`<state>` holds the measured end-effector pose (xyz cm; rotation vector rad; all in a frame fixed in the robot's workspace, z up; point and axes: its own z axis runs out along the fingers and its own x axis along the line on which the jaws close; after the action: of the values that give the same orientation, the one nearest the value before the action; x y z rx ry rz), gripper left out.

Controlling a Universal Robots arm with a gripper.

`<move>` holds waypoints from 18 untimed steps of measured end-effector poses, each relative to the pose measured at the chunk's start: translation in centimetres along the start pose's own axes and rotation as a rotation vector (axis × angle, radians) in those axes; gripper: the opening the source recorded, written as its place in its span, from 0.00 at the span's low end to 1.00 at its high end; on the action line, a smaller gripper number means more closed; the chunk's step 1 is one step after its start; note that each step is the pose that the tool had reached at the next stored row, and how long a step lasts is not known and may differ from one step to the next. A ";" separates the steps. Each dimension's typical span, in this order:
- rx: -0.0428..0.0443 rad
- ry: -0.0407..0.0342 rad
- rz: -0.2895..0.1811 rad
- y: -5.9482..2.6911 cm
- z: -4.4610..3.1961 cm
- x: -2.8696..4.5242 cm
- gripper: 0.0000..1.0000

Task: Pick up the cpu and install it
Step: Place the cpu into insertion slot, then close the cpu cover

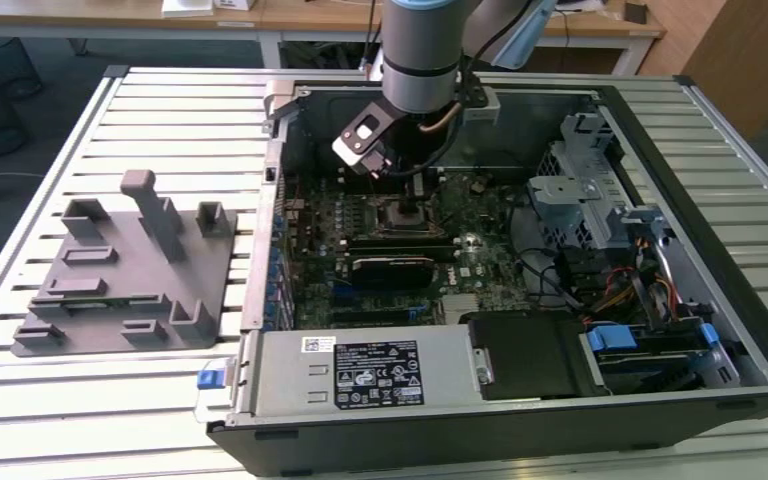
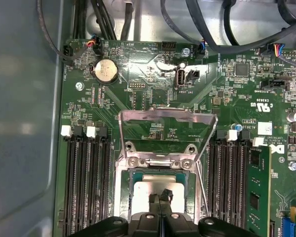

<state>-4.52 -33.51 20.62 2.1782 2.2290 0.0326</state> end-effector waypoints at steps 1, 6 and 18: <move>-0.0001 0.0001 0.000 0.00 -0.01 0.00 0.11; 0.0002 -0.0003 0.000 0.00 -0.10 0.00 0.11; 0.0001 -0.0003 0.000 0.02 -0.59 0.00 0.11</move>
<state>-4.52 -33.51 21.22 2.1781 2.2289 0.0322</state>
